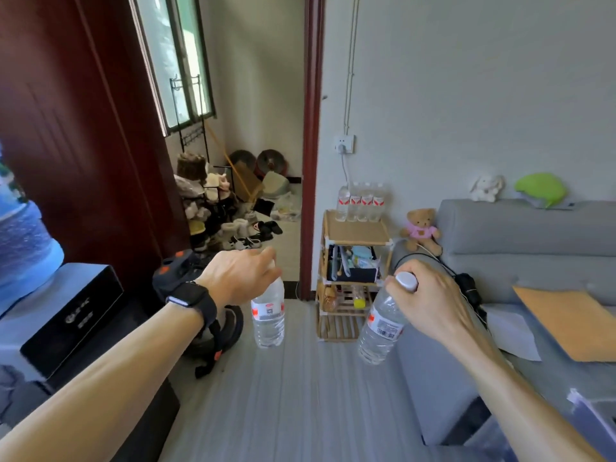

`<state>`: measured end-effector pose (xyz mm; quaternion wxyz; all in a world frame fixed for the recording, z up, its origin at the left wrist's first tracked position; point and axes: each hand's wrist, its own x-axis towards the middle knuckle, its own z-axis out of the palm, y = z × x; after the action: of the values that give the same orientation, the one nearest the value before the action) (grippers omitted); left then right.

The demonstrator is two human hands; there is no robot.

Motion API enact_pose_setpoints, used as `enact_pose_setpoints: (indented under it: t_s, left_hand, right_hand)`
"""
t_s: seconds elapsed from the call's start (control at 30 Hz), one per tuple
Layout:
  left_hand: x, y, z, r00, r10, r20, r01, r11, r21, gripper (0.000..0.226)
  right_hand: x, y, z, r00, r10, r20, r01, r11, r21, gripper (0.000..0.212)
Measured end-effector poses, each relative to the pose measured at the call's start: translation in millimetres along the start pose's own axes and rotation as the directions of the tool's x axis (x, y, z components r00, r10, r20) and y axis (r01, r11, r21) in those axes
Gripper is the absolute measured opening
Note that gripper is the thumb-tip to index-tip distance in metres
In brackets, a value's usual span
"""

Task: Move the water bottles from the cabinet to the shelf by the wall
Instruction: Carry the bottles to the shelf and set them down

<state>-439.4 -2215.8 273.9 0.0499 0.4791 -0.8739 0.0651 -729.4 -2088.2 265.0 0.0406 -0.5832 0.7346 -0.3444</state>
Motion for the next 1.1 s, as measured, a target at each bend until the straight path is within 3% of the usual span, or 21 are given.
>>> enact_pose_setpoints:
  t_s: [0.13,0.3,0.57,0.73,1.1]
  left_hand:
    - [90,-8,23,0.998,0.069,0.002,-0.069,0.998,0.004,0.031]
    - [196,-11,62,0.994,0.061,0.091,-0.06,0.998,-0.012,0.036]
    - [371,4,88,0.991,0.078,0.105,-0.079,0.997,0.003,0.035]
    - [451,-3,108,0.991,0.014,0.136,-0.01,1.0,-0.025,0.033]
    - [614,-19,184,0.966,0.124,0.225,-0.113,0.992,-0.063,0.04]
  right_hand:
    - [67,23,24,0.998,0.051,-0.021,-0.051,0.999,0.007,0.019]
    - [153,69,61,0.998,0.069,-0.005,-0.069,0.997,-0.042,0.023]
    - [307,145,87,0.997,0.076,0.003,-0.076,0.997,-0.006,0.02]
    - [393,172,100,0.998,-0.003,-0.058,0.001,1.0,-0.027,0.023]
    - [533,228,179,0.991,0.13,0.028,-0.128,0.991,-0.04,0.022]
